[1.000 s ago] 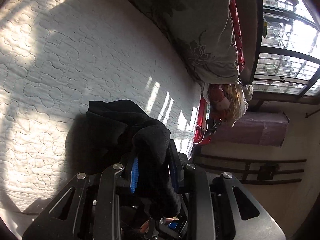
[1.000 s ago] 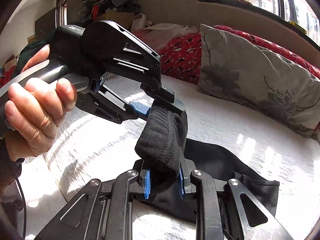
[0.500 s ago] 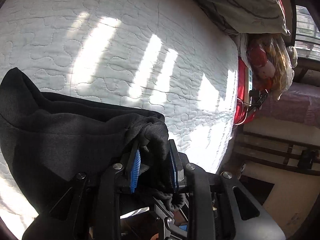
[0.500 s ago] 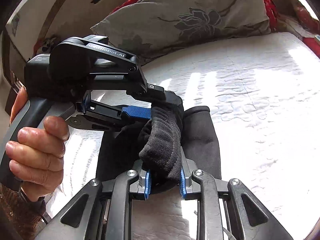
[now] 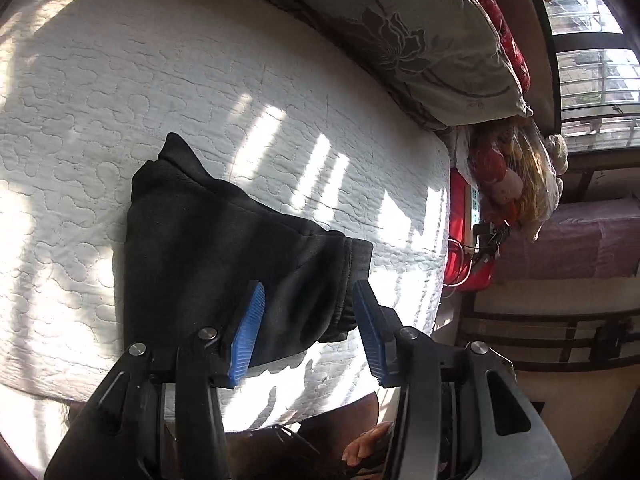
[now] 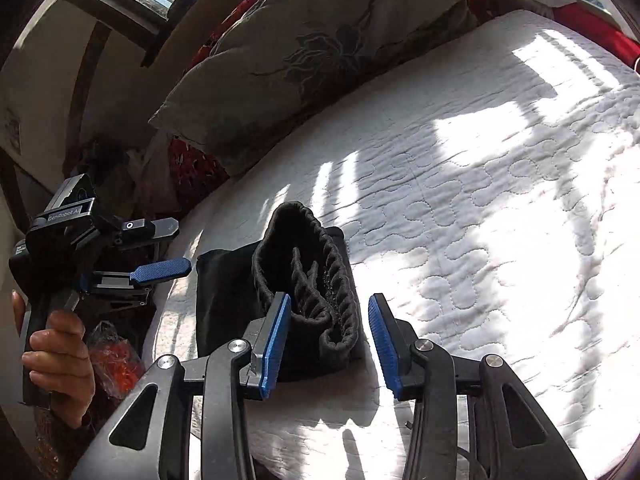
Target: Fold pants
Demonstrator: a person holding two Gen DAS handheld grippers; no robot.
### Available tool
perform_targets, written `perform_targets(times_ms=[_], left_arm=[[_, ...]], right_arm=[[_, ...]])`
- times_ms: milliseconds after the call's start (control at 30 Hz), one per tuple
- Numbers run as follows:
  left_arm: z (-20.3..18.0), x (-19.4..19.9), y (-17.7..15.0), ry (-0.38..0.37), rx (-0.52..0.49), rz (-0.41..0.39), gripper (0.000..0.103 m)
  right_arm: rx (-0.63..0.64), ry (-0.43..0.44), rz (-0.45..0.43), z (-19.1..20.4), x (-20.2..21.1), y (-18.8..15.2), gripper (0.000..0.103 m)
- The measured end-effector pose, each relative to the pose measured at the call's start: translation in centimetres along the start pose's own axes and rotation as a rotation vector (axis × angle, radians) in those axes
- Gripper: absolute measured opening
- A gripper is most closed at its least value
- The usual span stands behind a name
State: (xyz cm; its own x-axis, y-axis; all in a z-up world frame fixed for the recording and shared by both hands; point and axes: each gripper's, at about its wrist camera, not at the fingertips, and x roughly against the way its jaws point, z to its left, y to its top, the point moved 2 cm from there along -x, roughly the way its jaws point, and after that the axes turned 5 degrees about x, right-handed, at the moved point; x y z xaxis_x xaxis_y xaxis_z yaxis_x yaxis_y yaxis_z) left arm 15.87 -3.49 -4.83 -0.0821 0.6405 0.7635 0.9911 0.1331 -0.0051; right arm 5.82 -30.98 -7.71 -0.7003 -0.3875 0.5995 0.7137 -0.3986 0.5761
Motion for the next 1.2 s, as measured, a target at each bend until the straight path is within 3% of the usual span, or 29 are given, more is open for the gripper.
perform_targets(times_ms=[133,267,367,433,467,500,567,600,667,700,800,867,967,1100,1200], left_arm=[[3.2,-1.1,-2.0,-0.075,0.116,-0.032,0.044],[4.7,-2.4,-1.1,-0.084,0.188,-0.037,0.044],[5.1,-4.0,0.4,0.022,0.146,-0.056,0.044],[6.0,-5.5,1.1,0.023,0.174,-0.013,0.043],[6.2,-5.2,1.1,-0.001,0.201,-0.02,0.043],[5.8,-4.6,1.1,-0.042,0.198,-0.024,0.043],[4.2,-2.6,1.0,-0.121,0.131,-0.066,0.043],[3.3,-1.7,1.2,-0.128,0.103,-0.098,0.044],[2.1,-1.2,2.1,-0.132,0.078,-0.122,0.054],[1.9,-1.6,2.9,-0.126,0.079,-0.116,0.055],[2.4,-4.1,4.8,-0.066,0.109,-0.082,0.055],[3.1,-5.7,6.0,-0.037,0.127,-0.064,0.055],[3.8,-5.5,6.7,-0.087,0.205,-0.038,0.054],[2.2,-2.0,3.6,-0.14,0.088,-0.062,0.055],[2.3,-1.6,-0.4,-0.197,0.049,-0.036,0.059]], right_arm=[[0.132,0.12,-0.041,4.5,-0.5,2.1,0.044],[0.184,0.196,0.042,6.7,-3.9,1.8,0.045],[0.161,0.073,0.081,4.0,-6.5,1.0,0.043],[0.122,-0.015,0.146,0.6,-7.9,-0.1,0.036],[0.099,-0.008,0.141,-0.4,-7.8,-0.2,0.019],[0.076,0.007,0.137,-0.9,-7.3,0.0,0.01],[0.054,0.04,0.129,-1.0,-6.1,0.9,0.014],[0.05,0.055,0.099,-0.8,-5.1,1.5,0.023],[0.039,0.084,0.041,-0.4,-3.9,2.7,0.033],[0.032,0.105,0.031,-0.1,-3.7,3.0,0.035],[0.04,0.126,0.057,0.6,-5.2,3.3,0.035],[0.055,0.085,0.118,0.4,-7.5,2.9,0.034],[0.058,0.007,0.16,-0.8,-9.4,2.9,0.031],[0.08,0.079,0.109,0.3,-5.7,3.8,0.035],[0.153,0.107,0.114,1.6,-3.2,2.1,0.04]])
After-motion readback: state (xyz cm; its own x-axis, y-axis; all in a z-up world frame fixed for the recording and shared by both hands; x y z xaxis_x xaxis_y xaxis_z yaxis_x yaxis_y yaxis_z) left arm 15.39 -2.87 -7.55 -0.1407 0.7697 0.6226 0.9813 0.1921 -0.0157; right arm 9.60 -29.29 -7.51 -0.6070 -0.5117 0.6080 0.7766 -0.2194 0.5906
